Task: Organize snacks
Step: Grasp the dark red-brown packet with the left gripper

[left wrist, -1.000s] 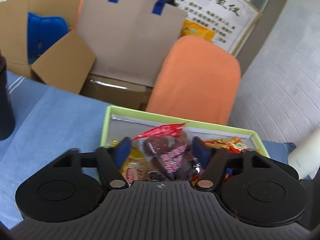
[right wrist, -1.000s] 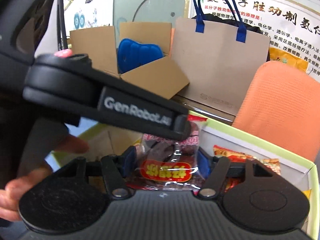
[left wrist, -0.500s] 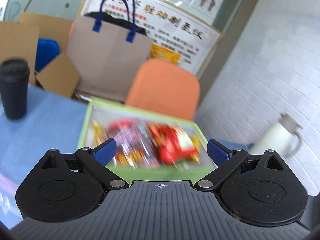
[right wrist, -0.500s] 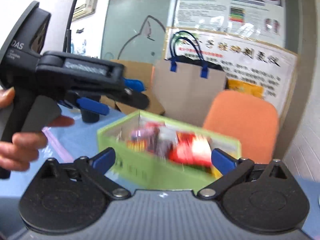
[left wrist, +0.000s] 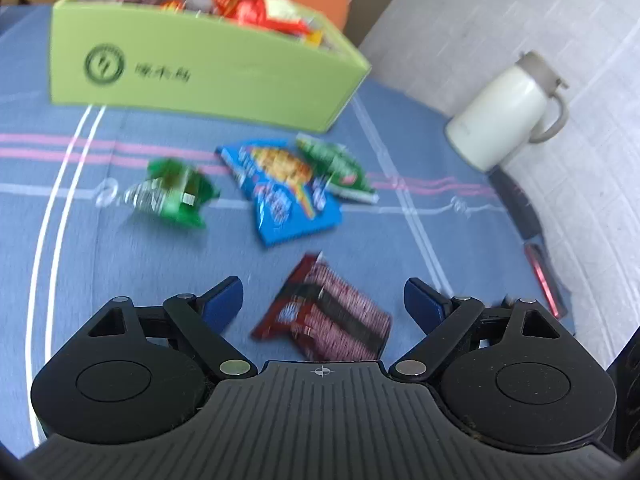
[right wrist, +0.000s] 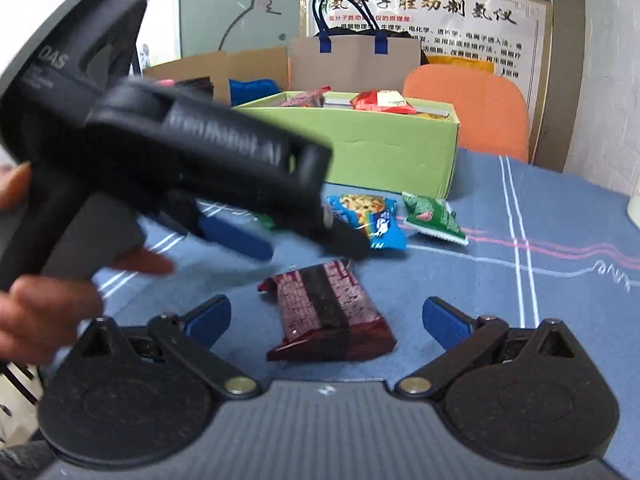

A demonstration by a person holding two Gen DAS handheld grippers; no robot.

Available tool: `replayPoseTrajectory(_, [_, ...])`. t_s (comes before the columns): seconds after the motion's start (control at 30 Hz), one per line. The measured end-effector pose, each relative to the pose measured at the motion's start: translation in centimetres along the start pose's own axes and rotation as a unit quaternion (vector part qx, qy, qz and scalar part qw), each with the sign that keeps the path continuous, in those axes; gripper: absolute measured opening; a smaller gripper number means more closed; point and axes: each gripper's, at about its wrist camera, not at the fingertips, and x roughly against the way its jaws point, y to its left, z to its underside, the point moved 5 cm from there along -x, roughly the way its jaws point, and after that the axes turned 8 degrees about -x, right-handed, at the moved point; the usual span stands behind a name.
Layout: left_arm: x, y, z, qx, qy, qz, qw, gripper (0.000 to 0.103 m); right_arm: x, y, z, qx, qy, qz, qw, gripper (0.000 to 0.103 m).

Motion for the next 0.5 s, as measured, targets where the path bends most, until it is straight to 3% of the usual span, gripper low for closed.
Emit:
replayPoseTrajectory(0.3, [-0.6,-0.9,0.7,-0.024,0.002,-0.046,0.9986,0.075,-1.3,0.2,0.2,0.000,0.020,-0.016,1.000,0.102])
replayPoseTrajectory(0.5, [-0.9,-1.2,0.7,-0.036,0.000,-0.054,0.9979,0.075,-1.8,0.4,0.6,-0.002,0.036,-0.019,0.999,0.100])
